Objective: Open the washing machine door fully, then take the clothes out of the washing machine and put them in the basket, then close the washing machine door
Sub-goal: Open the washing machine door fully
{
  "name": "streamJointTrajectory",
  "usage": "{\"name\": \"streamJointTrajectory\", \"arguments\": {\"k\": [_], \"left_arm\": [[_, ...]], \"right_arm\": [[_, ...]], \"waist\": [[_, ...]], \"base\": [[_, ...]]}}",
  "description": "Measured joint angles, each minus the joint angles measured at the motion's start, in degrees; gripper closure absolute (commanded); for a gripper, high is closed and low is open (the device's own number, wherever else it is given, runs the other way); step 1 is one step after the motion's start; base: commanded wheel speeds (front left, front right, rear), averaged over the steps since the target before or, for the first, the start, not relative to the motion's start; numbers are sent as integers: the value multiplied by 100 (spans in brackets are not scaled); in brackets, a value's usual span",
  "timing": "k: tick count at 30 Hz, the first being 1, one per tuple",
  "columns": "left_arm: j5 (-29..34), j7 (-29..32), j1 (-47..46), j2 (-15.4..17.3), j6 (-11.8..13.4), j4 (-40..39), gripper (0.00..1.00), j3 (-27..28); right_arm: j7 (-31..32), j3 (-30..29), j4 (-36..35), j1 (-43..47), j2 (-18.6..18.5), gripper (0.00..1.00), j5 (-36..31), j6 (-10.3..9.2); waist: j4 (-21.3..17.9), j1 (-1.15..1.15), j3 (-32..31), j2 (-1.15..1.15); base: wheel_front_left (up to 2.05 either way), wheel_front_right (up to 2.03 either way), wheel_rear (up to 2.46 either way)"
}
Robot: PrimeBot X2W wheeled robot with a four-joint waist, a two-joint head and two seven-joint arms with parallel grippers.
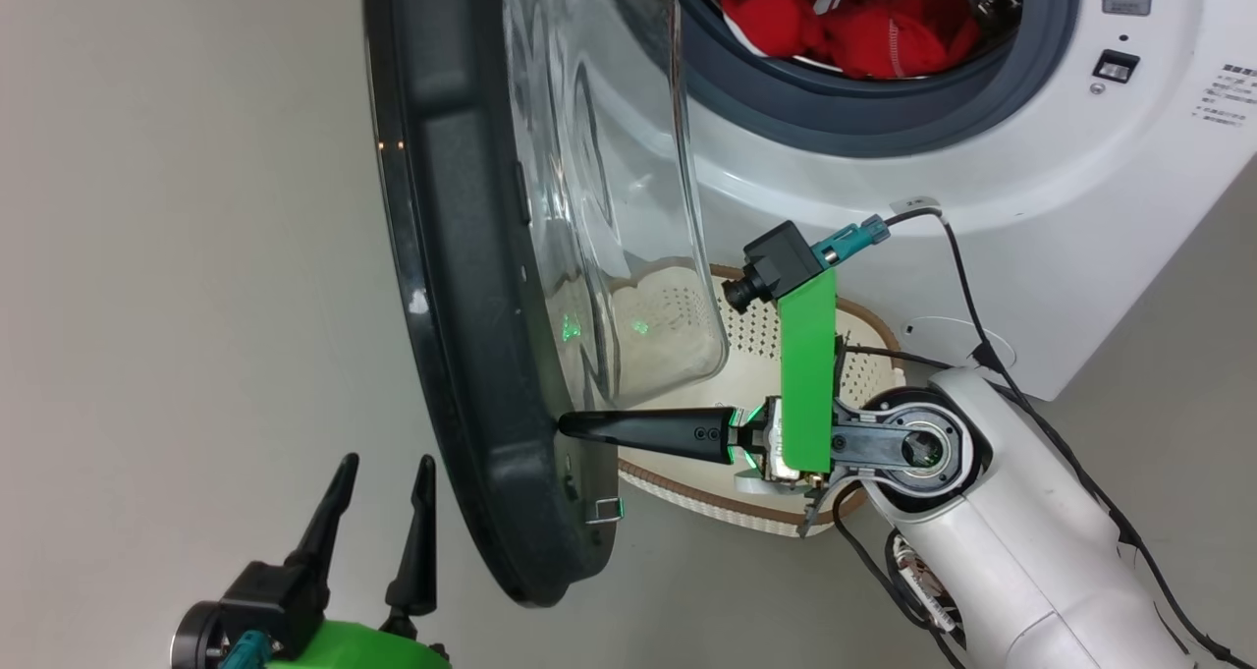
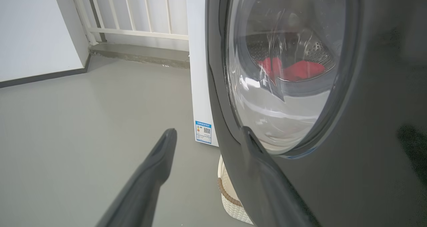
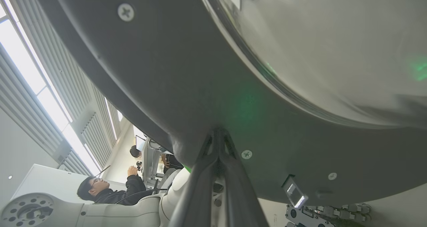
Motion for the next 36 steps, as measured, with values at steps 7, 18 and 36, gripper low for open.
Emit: {"name": "streamJointTrajectory", "arguments": {"k": [7,18,36], "left_arm": [[-9,0,-1,0,85,0,0,5],[-46,0,-1,-1,86,4,0,14],[-42,0,-1,-1,133,54,0,81]], "right_arm": [[-4,18,58,-7,44,100,0,0],[-53,83,126,-16,102,100,-2,0],[-286,120,152,-20,116,0,-191,0]], "waist": [[148,0,13,0],[349,0,26,0],[255,0,-68,0]], "base": [[0,0,0],[0,0,0],[0,0,0]]}}
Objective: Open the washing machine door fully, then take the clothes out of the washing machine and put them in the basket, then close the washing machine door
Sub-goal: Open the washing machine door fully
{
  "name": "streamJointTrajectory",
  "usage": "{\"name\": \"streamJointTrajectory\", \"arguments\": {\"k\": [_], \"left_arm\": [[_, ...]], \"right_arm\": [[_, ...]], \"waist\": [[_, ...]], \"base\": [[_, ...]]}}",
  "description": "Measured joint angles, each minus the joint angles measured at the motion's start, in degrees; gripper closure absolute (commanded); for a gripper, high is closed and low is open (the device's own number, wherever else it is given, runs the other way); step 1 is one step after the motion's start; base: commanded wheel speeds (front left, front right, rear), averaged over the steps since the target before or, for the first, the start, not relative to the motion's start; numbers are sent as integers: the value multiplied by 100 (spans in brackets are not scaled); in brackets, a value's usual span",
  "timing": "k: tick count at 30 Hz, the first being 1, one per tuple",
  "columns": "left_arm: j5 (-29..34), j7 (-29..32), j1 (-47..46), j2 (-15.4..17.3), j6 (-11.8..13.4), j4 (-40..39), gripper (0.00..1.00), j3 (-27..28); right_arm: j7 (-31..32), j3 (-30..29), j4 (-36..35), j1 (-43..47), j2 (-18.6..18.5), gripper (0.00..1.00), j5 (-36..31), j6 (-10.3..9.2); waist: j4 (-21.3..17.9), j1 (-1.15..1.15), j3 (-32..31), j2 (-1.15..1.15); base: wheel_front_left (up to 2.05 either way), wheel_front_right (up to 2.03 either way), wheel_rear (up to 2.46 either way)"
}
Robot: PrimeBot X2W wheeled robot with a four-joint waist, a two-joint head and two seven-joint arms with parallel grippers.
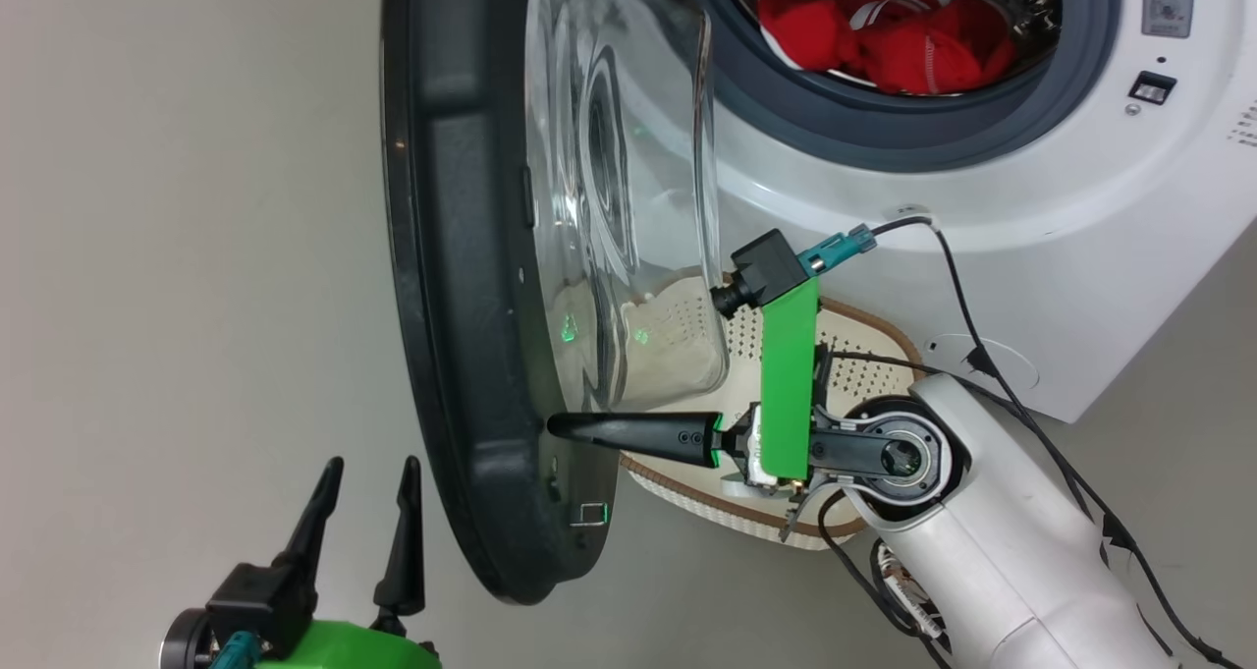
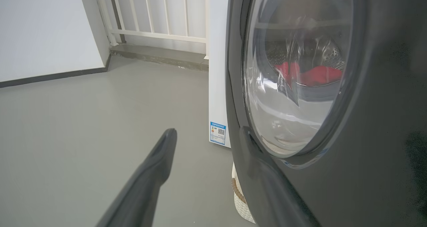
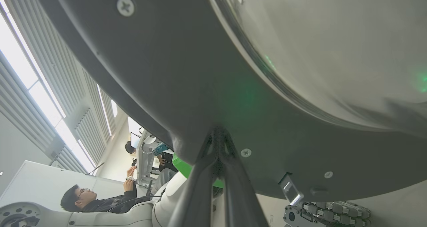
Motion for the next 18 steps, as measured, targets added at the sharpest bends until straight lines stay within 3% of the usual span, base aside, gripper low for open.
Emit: {"name": "streamJointTrajectory", "arguments": {"k": [5,18], "left_arm": [[59,0,2,0,-57,43,0,74],[205,0,152,0,-115,120,0,379]], "right_arm": [[-216,-71,13,11,-76,0,-104,0],[-1047,-88,-48,570,-738,0,-476,0]], "waist": [[-89,0,-69,0],[-313,0,-280,0]], "base": [[0,0,0],[0,0,0]]}}
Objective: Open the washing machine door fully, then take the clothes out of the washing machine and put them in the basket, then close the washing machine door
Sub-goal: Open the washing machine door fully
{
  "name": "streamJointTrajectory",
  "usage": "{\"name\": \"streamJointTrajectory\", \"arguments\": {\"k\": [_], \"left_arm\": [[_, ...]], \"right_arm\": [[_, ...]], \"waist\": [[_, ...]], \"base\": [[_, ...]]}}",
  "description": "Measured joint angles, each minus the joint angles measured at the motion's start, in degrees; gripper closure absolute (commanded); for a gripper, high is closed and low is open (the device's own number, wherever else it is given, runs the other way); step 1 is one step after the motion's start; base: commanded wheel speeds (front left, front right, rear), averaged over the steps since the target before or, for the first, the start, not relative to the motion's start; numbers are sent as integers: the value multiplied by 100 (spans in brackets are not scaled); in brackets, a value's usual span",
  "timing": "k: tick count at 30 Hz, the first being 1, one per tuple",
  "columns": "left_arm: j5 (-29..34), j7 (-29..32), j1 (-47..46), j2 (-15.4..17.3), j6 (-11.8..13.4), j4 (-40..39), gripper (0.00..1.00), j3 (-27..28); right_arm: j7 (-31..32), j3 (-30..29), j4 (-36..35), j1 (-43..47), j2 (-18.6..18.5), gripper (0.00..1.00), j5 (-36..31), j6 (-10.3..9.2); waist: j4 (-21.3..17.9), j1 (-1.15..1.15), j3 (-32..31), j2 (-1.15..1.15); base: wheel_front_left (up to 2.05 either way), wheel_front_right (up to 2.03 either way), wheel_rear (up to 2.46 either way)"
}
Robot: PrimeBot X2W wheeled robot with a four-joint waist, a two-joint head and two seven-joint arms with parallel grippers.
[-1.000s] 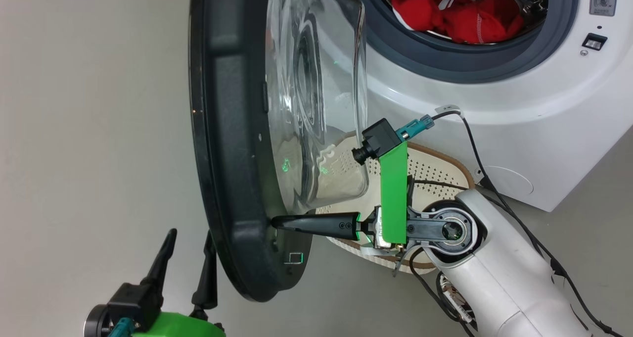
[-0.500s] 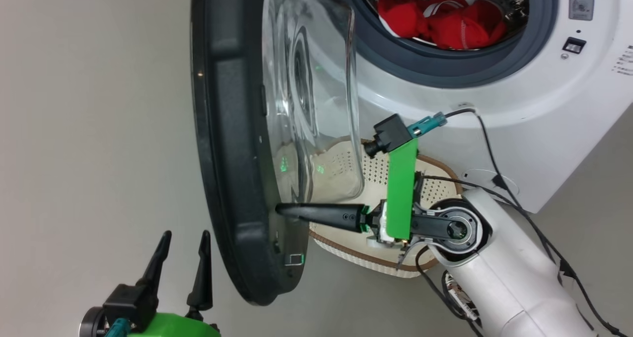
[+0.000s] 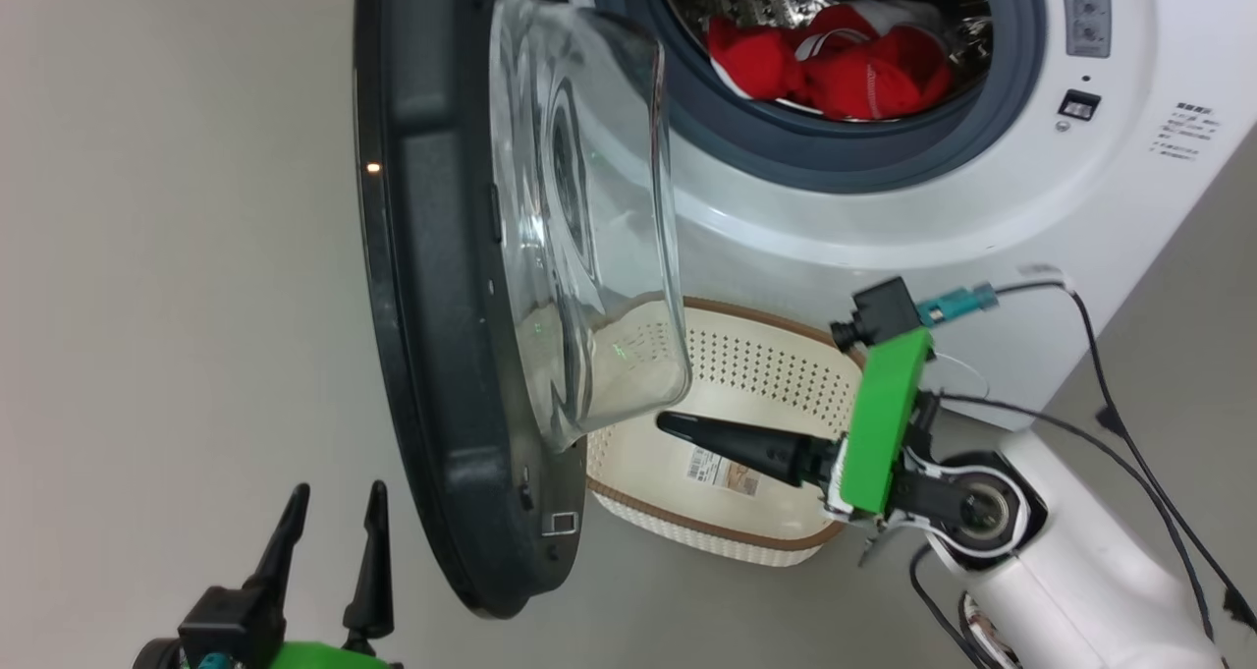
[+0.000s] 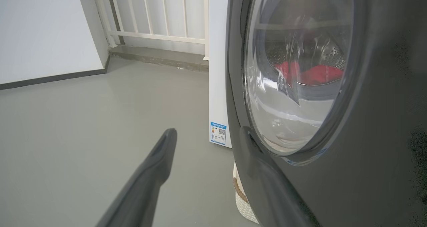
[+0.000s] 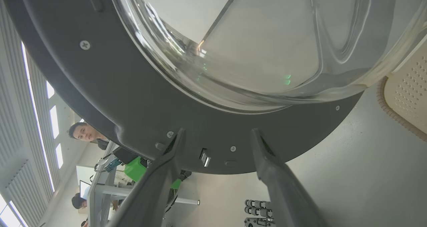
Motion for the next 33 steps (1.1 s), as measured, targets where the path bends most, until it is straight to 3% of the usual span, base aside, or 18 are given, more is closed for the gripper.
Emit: {"name": "streamJointTrajectory", "arguments": {"k": [7,17,25,33], "left_arm": [[136,0,80,2,-55,23,0,183],[191,0,155,2,-101,36,0,289],[191,0,193,2,-101,48,0,355],[191,0,192,2,-101,49,0,386]], "right_arm": [[-924,197,145,356,-410,0,-442,0],[-2546,1149,349,397,-1072,0,-1294,0],[-4281,2023,614,342,-1383,0,-1813,0],[-5349,2468,1046,83,-1421,0,-2191,0]], "waist": [[-204,0,-135,0],[-415,0,-190,0],[-519,0,-190,0],[-555,0,-164,0]], "base": [[0,0,0],[0,0,0],[0,0,0],[0,0,0]]}}
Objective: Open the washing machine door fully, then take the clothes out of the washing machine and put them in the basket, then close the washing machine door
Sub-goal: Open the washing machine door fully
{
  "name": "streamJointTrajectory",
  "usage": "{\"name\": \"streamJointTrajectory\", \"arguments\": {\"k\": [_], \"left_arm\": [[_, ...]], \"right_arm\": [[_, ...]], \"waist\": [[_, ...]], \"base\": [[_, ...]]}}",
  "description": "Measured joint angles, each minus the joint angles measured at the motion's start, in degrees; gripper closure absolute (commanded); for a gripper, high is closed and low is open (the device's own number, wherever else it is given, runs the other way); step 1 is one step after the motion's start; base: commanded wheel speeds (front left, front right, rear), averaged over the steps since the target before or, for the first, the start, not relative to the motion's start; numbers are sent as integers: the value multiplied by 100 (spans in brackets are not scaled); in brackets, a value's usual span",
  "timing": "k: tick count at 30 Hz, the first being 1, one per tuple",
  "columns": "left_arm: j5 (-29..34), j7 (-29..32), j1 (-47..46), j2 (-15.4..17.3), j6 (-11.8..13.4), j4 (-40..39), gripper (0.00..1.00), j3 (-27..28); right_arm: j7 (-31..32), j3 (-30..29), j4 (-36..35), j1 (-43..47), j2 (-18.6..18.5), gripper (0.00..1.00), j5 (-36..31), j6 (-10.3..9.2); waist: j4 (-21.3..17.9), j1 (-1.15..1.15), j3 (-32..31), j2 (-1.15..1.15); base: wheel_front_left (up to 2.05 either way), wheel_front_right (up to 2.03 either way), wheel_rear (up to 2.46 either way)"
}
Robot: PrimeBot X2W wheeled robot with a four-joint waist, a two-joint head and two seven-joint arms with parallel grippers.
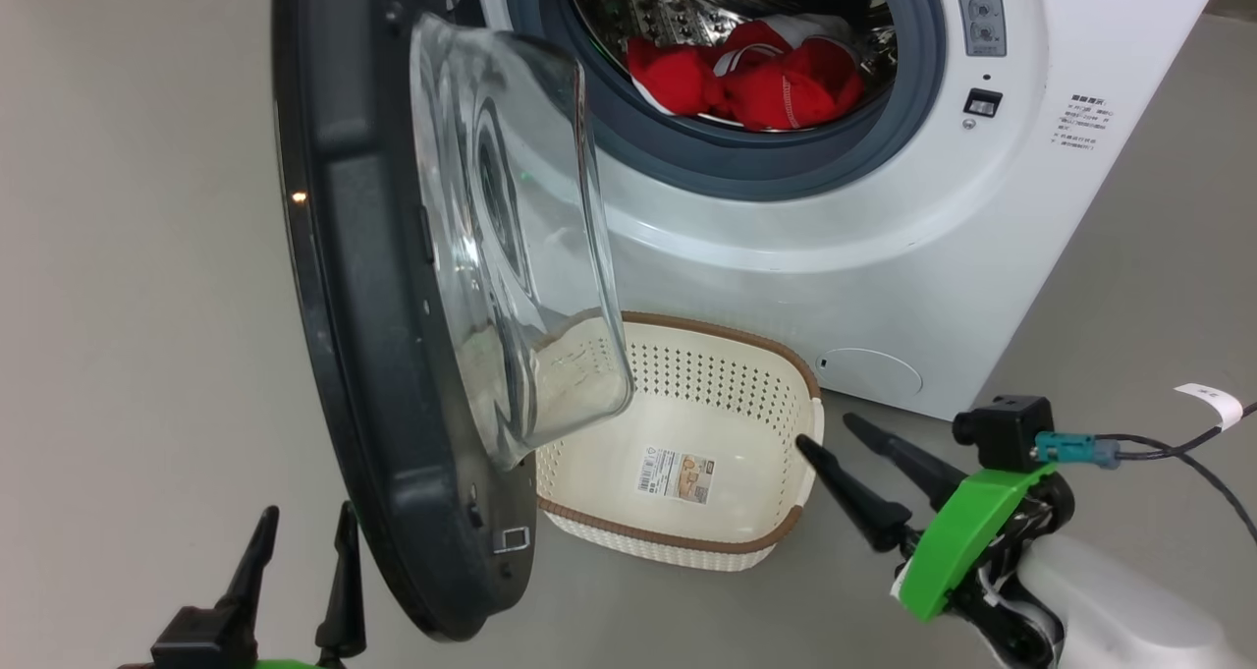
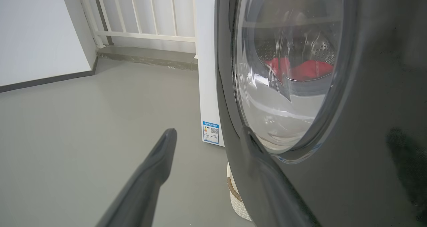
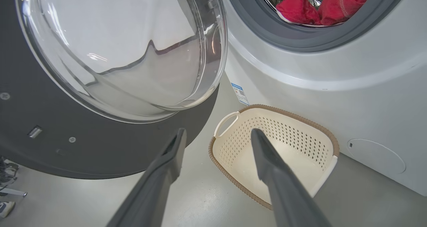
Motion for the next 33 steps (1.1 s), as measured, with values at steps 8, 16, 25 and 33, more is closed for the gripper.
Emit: {"name": "streamJointTrajectory", "arguments": {"k": [8,16,25,33], "left_arm": [[-2,0,-1,-1,0,1,0,20],[-10,0,-2,-1,1,-2,0,-12],[-11,0,0,0,4,-7,0,-42],[-51,0,2,0,9,-29,0,-51]], "right_arm": [[-36,-1445,-242,302,270,0,-1456,0],[-36,-2256,-504,1100,593,0,-2636,0],[-36,-3123,-892,1697,838,0,-3475,0],[-36,-3762,-1109,2059,1127,0,-4000,0]], "waist": [[-5,0,24,0],[51,0,24,0],[83,0,-30,0],[93,0,-35,0]], "base": [[0,0,0],[0,0,0],[0,0,0],[0,0,0]]}}
